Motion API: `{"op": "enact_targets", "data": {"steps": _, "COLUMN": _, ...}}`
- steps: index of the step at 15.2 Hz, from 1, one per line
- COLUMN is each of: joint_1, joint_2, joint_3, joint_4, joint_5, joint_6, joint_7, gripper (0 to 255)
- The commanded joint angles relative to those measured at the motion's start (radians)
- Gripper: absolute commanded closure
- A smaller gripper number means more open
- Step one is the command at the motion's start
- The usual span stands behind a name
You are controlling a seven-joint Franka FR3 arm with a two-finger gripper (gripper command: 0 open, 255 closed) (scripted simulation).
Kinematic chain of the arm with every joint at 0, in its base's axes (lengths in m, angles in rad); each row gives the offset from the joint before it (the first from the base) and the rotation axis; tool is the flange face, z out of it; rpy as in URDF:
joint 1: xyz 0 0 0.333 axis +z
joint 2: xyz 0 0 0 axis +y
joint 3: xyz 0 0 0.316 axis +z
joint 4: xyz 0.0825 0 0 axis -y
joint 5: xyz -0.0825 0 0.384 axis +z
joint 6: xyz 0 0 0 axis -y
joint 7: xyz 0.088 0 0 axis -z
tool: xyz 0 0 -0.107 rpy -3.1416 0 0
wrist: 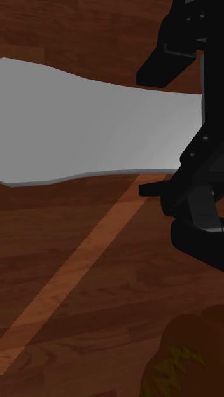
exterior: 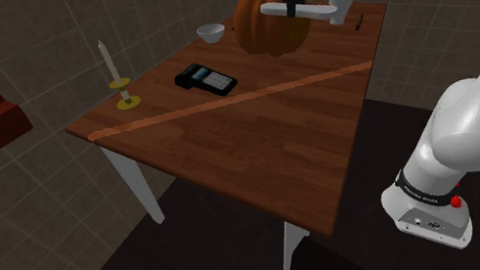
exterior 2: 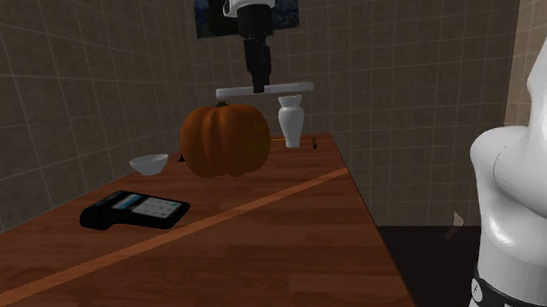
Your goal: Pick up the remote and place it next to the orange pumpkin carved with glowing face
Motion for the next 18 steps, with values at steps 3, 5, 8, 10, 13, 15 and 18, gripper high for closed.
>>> {"op": "enact_targets", "data": {"steps": 3, "joint_1": 0.001, "joint_2": 0.019, "joint_3": 0.001, "joint_4": 0.073, "joint_5": 0.003, "joint_6": -0.055, "joint_7": -0.002, "gripper": 255}}
{"op": "enact_targets", "data": {"steps": 5, "joint_1": 0.002, "joint_2": 0.029, "joint_3": 0.000, "joint_4": 0.112, "joint_5": 0.005, "joint_6": -0.083, "joint_7": -0.004, "gripper": 255}}
{"op": "enact_targets", "data": {"steps": 8, "joint_1": 0.002, "joint_2": 0.047, "joint_3": 0.000, "joint_4": 0.172, "joint_5": 0.007, "joint_6": -0.126, "joint_7": -0.008, "gripper": 255}}
{"op": "enact_targets", "data": {"steps": 10, "joint_1": 0.002, "joint_2": 0.054, "joint_3": -0.001, "joint_4": 0.195, "joint_5": 0.008, "joint_6": -0.142, "joint_7": -0.009, "gripper": 255}}
{"op": "enact_targets", "data": {"steps": 13, "joint_1": -0.026, "joint_2": 0.108, "joint_3": -0.050, "joint_4": 0.255, "joint_5": 0.010, "joint_6": -0.145, "joint_7": -0.087, "gripper": 255}}
{"op": "enact_targets", "data": {"steps": 15, "joint_1": -0.046, "joint_2": 0.151, "joint_3": -0.082, "joint_4": 0.303, "joint_5": 0.016, "joint_6": -0.149, "joint_7": -0.139, "gripper": 255}}
{"op": "enact_targets", "data": {"steps": 18, "joint_1": -0.081, "joint_2": 0.225, "joint_3": -0.128, "joint_4": 0.388, "joint_5": 0.034, "joint_6": -0.160, "joint_7": -0.220, "gripper": 255}}
